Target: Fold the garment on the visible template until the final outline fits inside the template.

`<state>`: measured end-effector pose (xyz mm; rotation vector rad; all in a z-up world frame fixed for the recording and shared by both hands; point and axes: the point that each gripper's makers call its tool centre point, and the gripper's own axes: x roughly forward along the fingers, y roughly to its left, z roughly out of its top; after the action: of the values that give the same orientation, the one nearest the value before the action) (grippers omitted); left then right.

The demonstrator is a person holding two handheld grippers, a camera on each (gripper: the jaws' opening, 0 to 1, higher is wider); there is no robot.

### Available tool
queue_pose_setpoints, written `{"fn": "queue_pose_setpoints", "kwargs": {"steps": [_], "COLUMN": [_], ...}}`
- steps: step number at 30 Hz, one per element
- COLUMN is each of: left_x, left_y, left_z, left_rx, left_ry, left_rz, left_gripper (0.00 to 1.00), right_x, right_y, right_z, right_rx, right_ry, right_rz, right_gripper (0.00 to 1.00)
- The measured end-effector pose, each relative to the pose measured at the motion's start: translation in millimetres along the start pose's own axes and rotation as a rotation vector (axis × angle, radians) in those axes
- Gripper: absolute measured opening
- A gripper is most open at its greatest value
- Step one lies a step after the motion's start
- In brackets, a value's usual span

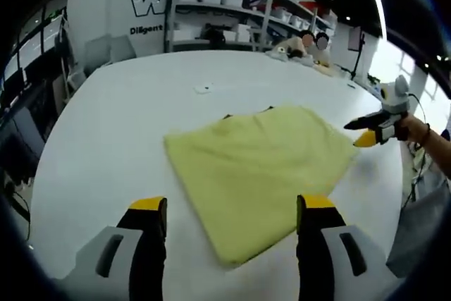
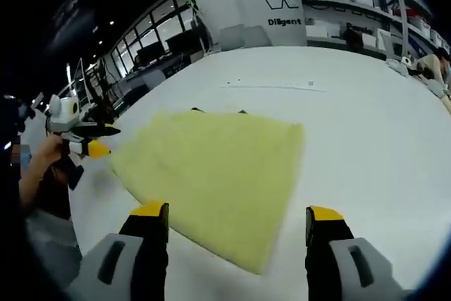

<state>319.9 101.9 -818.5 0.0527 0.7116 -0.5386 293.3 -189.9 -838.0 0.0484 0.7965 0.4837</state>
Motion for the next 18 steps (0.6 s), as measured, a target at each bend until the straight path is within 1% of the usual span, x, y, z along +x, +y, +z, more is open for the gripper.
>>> {"fn": "queue_pose_setpoints", "kwargs": {"steps": [4,5,9,12,13,16,18], "left_x": [-3.6,-4.0,-6.1,-6.6,-8.7,-10.8,-11.9], "left_y": [-0.5,1.7,2.1,2.8,3.5,4.8,5.9], "left_z": [-8.9,-11.0,-16.9,-22.9,-31.0,-37.0,-41.2], "left_rx": [0.014,0.015,0.012,0.027,0.047,0.044,0.033], "left_ry": [0.009,0.002,-0.007,0.008,0.032,0.031,0.032], "left_rz": [-0.005,-0.001,-0.008,-0.007,0.001,-0.005,-0.009], "left_gripper": [0.71,0.71,0.70,0.67,0.67,0.65,0.59], "right_x": [-3.5,-5.2,-9.0,-11.4,-13.6,-14.5,-14.3], "right_y": [-1.3,-2.1,-0.9,0.5,2.6,2.5,1.3], "right_z": [-11.0,-14.3,-18.8,-22.4,-25.2,-28.6,-30.4], "right_rx": [-0.009,-0.013,-0.022,-0.029,-0.052,-0.079,-0.084], "right_ry": [0.014,0.014,0.014,0.018,0.014,0.018,0.020], "right_rz": [0.003,0.004,0.007,0.006,0.007,0.002,-0.002], "right_gripper": [0.78,0.77,0.73,0.67,0.62,0.56,0.53]}}
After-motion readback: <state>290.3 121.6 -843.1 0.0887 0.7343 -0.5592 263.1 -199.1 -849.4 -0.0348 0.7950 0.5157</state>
